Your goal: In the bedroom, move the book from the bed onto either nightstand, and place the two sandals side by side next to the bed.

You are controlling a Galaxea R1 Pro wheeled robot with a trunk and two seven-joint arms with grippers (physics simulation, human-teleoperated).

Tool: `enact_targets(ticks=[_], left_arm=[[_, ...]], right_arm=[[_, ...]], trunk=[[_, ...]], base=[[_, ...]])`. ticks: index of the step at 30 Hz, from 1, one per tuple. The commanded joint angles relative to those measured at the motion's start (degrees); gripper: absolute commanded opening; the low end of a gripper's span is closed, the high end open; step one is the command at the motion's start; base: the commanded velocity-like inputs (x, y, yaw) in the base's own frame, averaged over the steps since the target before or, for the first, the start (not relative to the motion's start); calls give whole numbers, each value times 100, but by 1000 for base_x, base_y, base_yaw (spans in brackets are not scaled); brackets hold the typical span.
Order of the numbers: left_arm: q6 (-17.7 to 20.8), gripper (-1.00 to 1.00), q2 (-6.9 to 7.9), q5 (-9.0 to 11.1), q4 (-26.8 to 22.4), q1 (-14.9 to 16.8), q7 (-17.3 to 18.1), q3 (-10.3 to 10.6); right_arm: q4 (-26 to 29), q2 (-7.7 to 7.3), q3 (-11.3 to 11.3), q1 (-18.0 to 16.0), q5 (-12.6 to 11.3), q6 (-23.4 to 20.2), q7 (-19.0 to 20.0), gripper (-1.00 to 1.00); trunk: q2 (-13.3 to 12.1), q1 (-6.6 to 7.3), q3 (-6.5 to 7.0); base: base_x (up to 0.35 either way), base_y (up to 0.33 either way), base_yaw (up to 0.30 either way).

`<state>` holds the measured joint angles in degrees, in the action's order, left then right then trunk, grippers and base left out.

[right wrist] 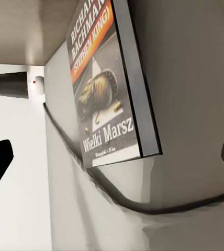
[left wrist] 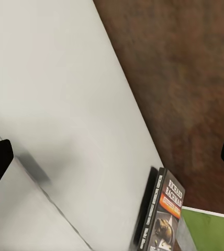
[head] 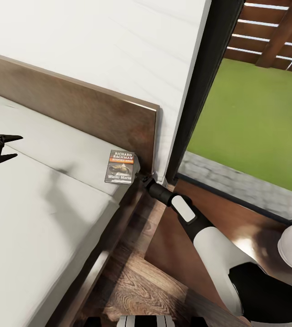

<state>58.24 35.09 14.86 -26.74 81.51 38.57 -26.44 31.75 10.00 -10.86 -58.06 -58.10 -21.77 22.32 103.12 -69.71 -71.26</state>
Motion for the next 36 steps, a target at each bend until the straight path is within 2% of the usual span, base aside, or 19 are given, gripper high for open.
enact_targets(ticks=[1, 13, 23, 36], left_arm=[[21, 100, -1, -41, 2, 5, 37, -28], [21, 100, -2, -40, 2, 5, 37, -28], [21, 100, -2, -41, 2, 5, 37, -28], [21, 100, 6, -44, 2, 5, 37, -19]], right_arm=[[-2, 0, -4, -3, -31, -20, -2, 100], [-2, 0, -21, -11, -27, 12, -221, 100], [-2, 0, -214, -12, -33, 172, -294, 100], [-2, 0, -271, -12, -35, 221, -331, 100]], trunk=[[1, 0, -3], [1, 0, -3], [1, 0, -3], [1, 0, -3]], base=[[0, 0, 0], [0, 0, 0], [0, 0, 0], [0, 0, 0]])
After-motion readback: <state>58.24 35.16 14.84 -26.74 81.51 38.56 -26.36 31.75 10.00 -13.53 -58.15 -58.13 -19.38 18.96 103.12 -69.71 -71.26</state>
